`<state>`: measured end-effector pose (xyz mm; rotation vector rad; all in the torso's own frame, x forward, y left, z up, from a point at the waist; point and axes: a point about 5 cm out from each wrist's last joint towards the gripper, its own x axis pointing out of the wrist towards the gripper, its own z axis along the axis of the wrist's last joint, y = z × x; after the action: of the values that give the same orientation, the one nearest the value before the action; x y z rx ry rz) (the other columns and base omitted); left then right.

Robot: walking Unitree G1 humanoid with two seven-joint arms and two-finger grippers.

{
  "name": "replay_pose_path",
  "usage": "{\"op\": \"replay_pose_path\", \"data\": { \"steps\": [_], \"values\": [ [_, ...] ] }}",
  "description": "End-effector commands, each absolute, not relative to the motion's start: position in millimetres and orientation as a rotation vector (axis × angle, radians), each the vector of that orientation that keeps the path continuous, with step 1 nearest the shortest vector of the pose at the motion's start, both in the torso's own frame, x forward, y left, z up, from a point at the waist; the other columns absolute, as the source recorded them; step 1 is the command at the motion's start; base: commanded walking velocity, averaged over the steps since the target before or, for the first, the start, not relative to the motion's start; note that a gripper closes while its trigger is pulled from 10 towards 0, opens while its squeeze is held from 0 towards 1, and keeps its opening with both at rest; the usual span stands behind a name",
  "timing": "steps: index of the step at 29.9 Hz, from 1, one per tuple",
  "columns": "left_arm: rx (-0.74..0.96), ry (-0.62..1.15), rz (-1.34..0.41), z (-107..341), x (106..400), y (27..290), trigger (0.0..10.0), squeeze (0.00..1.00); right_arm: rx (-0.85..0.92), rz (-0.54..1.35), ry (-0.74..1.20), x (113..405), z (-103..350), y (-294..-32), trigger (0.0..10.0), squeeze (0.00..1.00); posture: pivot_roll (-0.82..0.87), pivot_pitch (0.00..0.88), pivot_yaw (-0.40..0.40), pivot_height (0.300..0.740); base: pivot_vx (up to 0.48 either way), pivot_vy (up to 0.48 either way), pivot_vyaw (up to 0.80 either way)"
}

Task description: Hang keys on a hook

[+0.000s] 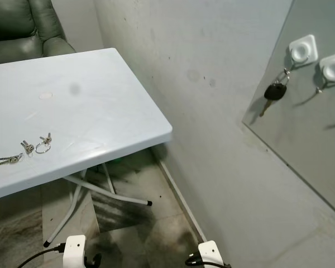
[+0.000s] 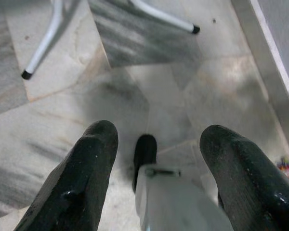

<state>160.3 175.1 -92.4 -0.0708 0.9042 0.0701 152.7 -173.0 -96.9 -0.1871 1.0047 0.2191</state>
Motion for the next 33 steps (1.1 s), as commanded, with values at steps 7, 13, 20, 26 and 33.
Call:
{"op": "replay_pose_path", "data": {
  "steps": [7,13,20,26,33],
  "values": [
    [-0.068,0.923,0.063,-94.1,157.2,173.7,10.0,0.00,-0.216,0.235,1.005,154.2,-96.2,-174.6,10.0,0.00,-0.08,0.000,-0.023,0.740,0.000,0.000,0.80],
    [-0.045,0.931,0.050,-94.7,156.1,174.1,10.0,0.00,-0.225,0.245,1.008,153.5,-96.6,-173.7,10.0,0.00,-0.08,0.000,-0.021,0.740,0.000,0.000,0.80],
    [-0.031,0.951,0.048,-96.1,153.4,174.3,10.0,0.00,-0.211,0.242,1.010,152.1,-97.2,-172.8,10.0,0.00,-0.08,0.000,-0.018,0.740,0.000,0.000,0.80],
    [-0.035,0.958,0.050,-96.8,151.9,174.1,10.0,0.00,-0.200,0.232,1.016,151.2,-97.6,-173.7,10.0,0.00,-0.08,0.000,-0.019,0.740,0.000,0.000,0.13],
    [-0.052,0.966,0.056,-97.5,150.5,173.9,10.0,0.00,-0.199,0.231,1.022,150.5,-97.9,-174.2,10.0,0.00,-0.08,0.000,-0.023,0.740,0.000,0.041,0.00]
  ]
}}
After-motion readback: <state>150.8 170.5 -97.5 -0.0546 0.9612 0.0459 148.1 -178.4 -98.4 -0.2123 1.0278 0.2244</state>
